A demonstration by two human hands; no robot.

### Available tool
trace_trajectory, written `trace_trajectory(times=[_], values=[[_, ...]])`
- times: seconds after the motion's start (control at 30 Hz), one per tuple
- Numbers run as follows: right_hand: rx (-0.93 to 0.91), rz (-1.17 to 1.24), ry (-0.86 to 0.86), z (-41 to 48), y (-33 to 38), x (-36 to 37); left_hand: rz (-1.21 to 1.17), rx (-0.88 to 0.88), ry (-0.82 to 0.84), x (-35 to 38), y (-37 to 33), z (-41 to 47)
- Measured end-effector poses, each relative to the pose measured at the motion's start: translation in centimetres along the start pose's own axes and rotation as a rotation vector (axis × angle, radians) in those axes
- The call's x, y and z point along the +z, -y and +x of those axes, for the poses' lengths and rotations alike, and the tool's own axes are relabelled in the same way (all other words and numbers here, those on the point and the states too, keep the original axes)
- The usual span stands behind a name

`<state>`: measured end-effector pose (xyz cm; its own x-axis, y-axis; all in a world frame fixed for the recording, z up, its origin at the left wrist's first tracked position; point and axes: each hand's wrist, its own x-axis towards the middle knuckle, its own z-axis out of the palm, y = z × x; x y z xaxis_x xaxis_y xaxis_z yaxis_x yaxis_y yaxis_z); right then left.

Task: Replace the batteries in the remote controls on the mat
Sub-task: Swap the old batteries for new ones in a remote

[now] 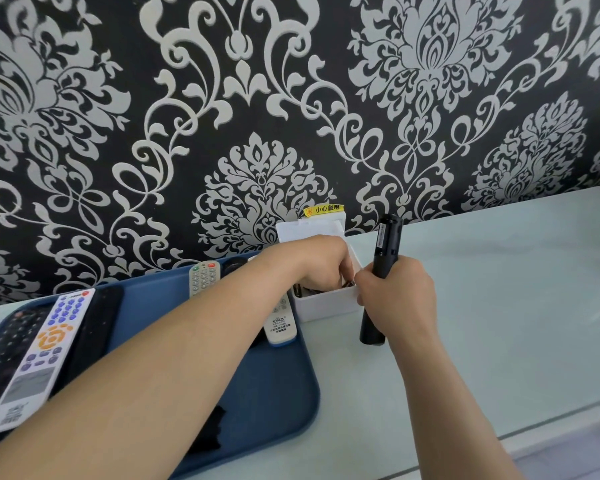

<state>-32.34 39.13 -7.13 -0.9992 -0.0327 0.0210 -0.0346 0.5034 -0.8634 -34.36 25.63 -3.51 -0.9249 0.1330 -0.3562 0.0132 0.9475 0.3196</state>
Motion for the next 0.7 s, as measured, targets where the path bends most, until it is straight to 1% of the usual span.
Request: trace_trajectory(times=[0.17, 0.33, 0.57, 0.63, 0.7], values=[[-0.015, -0.008, -0.001, 0.0, 0.0, 0.1, -0.127, -0.009, 0.107, -0.7, 0.0, -0.6], [-0.012, -0.023, -0.004, 0.2, -0.1, 0.0, -0.463, -0.041, 0.217, -1.6, 0.1, -2.0], [-0.013, -0.057, -0.013, 0.2, -0.1, 0.1, -0.707, 0.001, 0.19, -1.9, 0.0, -2.9], [-0.011, -0.056, -0.006, 0.1, 0.0, 0.0, -0.711, 0.015, 0.167, -1.5, 0.1, -3.0], [-0.007, -0.051, 0.0, 0.0, 0.1, 0.0, -0.681, 0.019, 0.109, -1.0, 0.2, -3.1]])
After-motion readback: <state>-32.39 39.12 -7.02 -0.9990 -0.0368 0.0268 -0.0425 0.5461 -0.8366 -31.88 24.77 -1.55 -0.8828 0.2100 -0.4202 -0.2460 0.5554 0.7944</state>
